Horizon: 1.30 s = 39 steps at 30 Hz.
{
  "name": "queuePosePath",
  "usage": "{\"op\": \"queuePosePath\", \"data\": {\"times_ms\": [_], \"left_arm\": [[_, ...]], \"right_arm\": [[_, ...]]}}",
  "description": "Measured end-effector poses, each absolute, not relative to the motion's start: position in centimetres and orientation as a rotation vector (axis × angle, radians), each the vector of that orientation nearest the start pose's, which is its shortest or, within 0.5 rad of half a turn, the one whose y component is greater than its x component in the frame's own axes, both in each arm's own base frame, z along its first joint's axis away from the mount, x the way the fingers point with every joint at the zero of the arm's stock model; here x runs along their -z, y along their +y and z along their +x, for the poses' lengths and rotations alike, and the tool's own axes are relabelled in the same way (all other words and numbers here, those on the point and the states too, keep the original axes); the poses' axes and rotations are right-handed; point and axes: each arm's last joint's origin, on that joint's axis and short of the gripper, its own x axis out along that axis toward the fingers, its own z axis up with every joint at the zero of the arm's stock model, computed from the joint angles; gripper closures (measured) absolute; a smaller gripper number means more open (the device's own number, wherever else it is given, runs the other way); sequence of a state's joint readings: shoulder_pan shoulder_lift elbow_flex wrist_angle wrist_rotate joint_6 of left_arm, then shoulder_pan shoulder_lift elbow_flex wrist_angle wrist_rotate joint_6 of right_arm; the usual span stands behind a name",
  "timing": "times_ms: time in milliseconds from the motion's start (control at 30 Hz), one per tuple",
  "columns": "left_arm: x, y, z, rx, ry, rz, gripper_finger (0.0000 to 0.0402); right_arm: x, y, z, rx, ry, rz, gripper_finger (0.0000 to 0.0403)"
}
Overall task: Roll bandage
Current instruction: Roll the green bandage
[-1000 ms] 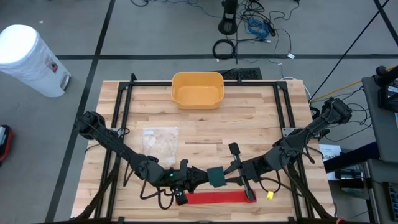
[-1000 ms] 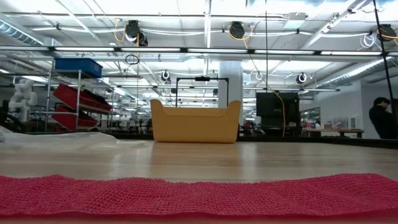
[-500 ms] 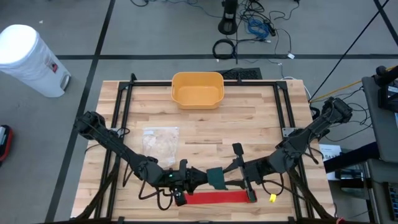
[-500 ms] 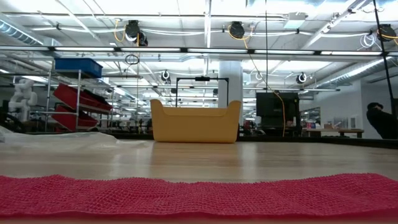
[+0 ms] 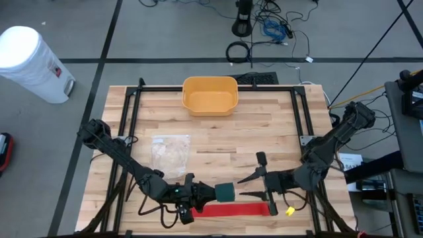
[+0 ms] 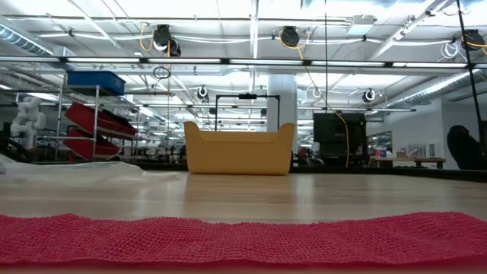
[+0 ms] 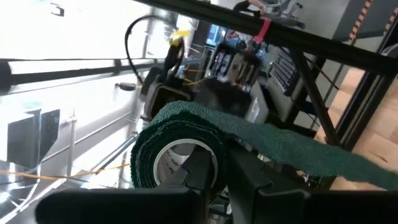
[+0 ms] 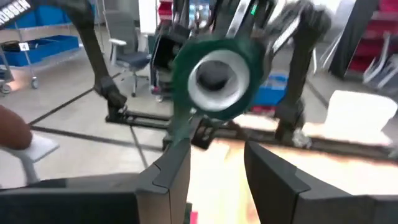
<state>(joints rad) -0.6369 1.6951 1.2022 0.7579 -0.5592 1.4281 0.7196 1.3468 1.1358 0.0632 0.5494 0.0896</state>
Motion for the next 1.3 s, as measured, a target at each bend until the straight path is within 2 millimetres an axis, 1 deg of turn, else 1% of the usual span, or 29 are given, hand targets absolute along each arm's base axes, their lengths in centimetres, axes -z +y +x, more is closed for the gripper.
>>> {"op": "queuePosePath", "data": {"times_ms": [67,133,300,467,633,800,867,1000,1300], "left_arm": [[-32.7,-21.7,32.0,-0.096,-0.231,1.264,0.0363],[-32.9,-21.7,31.9,-0.111,-0.238,1.246,0.0363],[-32.8,-22.4,31.3,-0.139,-0.199,1.204,0.0363],[-32.8,-23.5,30.4,-0.118,-0.207,1.183,0.0363],[-32.8,-24.5,29.6,-0.083,-0.231,1.167,0.0363],[-32.8,-24.8,29.4,-0.064,-0.239,1.086,0.0363],[-32.8,-24.9,29.3,-0.058,-0.238,1.067,0.0363],[-32.8,-25.1,29.2,-0.047,-0.239,1.049,0.0363],[-32.8,-25.4,28.9,-0.039,-0.248,1.045,0.0363]], "right_arm": [[-34.3,19.7,24.6,-0.167,0.161,0.003,0.0267],[-33.7,20.2,25.2,-0.167,0.161,-0.007,0.0267],[-32.9,20.9,26.1,-0.158,0.136,0.021,0.0267],[-32.4,21.8,26.0,-0.174,0.152,0.080,0.0267],[-30.2,23.7,26.4,-0.201,0.195,0.073,0.0267],[-27.8,25.2,27.7,-0.178,0.178,0.008,0.0267],[-27.2,25.5,28.3,-0.152,0.154,0.001,0.0267],[-26.5,25.6,29.0,-0.131,0.128,-0.012,0.0267],[-26.8,25.7,29.2,-0.160,0.096,0.013,0.0269]]}}
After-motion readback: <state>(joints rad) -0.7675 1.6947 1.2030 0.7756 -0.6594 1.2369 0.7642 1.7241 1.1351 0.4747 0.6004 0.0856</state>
